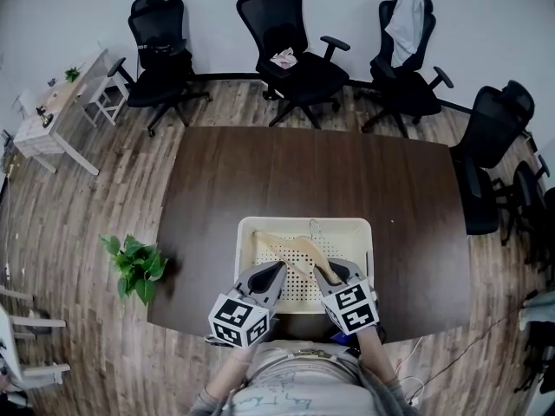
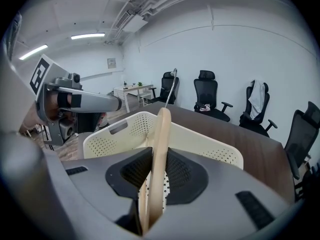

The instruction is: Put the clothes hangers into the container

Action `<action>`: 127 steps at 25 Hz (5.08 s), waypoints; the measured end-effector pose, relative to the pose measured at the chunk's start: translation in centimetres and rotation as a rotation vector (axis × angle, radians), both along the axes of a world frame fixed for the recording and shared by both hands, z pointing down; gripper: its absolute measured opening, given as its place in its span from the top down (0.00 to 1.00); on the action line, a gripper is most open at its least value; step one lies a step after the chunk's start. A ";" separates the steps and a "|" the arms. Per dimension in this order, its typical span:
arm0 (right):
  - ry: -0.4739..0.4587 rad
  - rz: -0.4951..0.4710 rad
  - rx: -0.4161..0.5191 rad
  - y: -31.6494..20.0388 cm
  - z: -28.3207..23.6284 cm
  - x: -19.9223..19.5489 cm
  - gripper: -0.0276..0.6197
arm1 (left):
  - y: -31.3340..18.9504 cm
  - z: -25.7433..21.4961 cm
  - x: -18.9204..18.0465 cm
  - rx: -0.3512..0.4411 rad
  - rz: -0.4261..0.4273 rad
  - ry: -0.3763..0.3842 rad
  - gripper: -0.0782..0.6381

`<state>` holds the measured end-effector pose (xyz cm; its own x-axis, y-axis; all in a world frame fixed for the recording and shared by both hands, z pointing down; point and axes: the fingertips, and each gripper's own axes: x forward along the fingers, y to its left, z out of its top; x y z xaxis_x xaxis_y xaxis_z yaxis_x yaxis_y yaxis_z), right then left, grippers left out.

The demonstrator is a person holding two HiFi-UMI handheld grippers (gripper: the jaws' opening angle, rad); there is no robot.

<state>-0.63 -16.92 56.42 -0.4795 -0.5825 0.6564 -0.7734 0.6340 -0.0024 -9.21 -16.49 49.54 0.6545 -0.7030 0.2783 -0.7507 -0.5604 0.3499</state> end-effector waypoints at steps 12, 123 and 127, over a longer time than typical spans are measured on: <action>0.032 0.030 0.007 -0.7 0.6 0.9 0.82 | 0.1 0.6 0.3 -0.010 0.008 -0.011 0.88; 0.457 0.211 -0.071 -4.9 7.0 6.7 0.71 | -1.2 5.5 1.2 -0.120 0.063 -0.051 0.88; 0.450 0.205 -0.079 -4.8 7.0 6.7 0.69 | -1.2 5.6 1.2 -0.123 0.061 -0.053 0.88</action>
